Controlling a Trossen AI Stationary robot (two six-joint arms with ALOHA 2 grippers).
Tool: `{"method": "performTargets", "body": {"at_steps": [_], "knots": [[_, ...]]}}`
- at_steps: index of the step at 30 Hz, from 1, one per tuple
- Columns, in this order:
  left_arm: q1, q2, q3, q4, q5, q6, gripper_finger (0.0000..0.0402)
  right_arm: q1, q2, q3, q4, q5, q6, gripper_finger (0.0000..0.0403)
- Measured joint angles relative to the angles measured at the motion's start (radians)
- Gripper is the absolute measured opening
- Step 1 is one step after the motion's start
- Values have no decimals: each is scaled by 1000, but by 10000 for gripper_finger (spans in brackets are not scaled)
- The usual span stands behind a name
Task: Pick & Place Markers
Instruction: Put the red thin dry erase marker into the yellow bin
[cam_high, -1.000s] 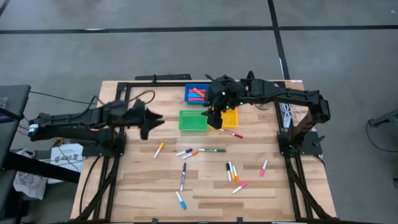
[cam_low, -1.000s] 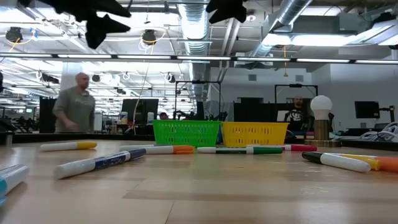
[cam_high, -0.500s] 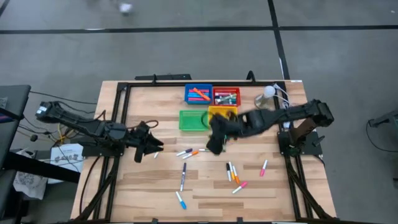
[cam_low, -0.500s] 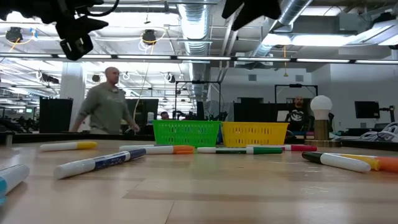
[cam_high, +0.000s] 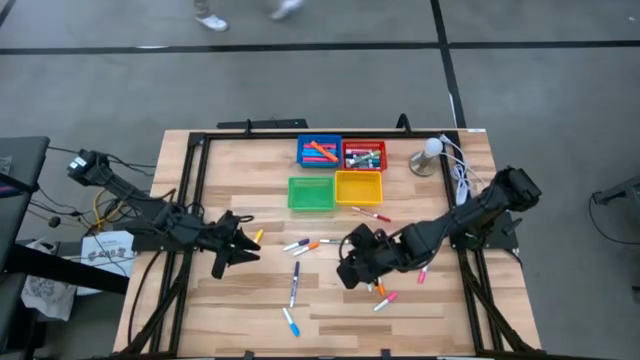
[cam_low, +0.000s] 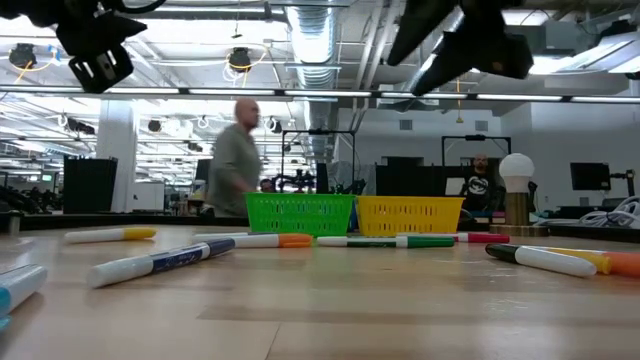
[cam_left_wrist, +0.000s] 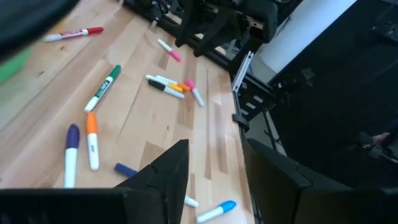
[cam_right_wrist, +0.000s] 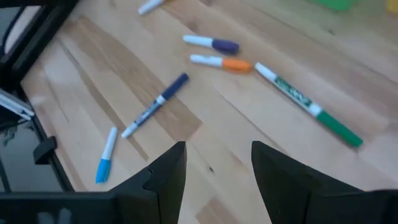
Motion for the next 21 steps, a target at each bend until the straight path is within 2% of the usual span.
{"method": "performTargets", "body": {"at_steps": [21], "knots": [[-4,23,0,31,-16,0,154,11,0,-14,0,0,24,171]]}}
